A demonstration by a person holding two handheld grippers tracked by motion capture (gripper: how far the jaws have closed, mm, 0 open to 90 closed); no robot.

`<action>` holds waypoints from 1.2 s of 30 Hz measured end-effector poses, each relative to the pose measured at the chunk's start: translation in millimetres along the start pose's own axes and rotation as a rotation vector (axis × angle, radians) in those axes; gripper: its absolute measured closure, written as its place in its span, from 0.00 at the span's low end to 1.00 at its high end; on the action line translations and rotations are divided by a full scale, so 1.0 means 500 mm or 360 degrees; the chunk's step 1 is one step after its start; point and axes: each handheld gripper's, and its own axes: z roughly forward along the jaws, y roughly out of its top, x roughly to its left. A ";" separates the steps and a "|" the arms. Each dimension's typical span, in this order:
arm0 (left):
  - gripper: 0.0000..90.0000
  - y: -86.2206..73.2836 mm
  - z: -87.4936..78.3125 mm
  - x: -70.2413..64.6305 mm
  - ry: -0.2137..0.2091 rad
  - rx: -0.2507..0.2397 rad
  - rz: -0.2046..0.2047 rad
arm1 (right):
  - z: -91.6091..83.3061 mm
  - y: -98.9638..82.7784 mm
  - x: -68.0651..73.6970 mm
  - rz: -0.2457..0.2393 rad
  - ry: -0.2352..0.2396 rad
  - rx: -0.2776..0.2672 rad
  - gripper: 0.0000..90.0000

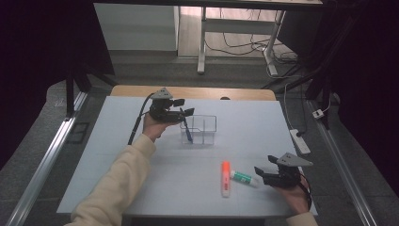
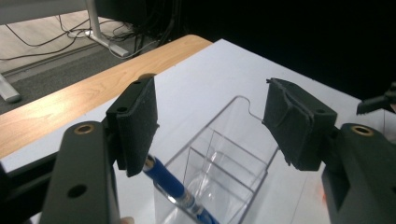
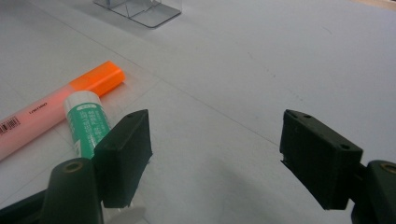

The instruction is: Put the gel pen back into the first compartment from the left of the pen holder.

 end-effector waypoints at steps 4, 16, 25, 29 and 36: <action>0.40 -0.007 -0.012 -0.005 -0.0010 0.0035 0.0032 | 0.001 0.000 0.000 -0.0002 0.0001 0.0000 0.27; 0.40 -0.052 -0.064 -0.031 -0.0017 0.0149 0.0121 | 0.000 0.001 0.003 -0.0006 -0.0001 0.0000 0.27; 0.41 -0.081 -0.085 -0.052 -0.0070 0.0242 0.0110 | 0.000 0.001 0.004 -0.0009 -0.0008 0.0001 0.27; 0.41 -0.089 -0.086 -0.063 -0.0074 0.0270 0.0144 | -0.001 0.001 0.003 -0.0006 0.0000 0.0000 0.27; 0.41 -0.102 -0.082 -0.078 -0.0133 0.0321 0.0193 | -0.001 0.000 0.002 -0.0001 0.0001 -0.0009 0.27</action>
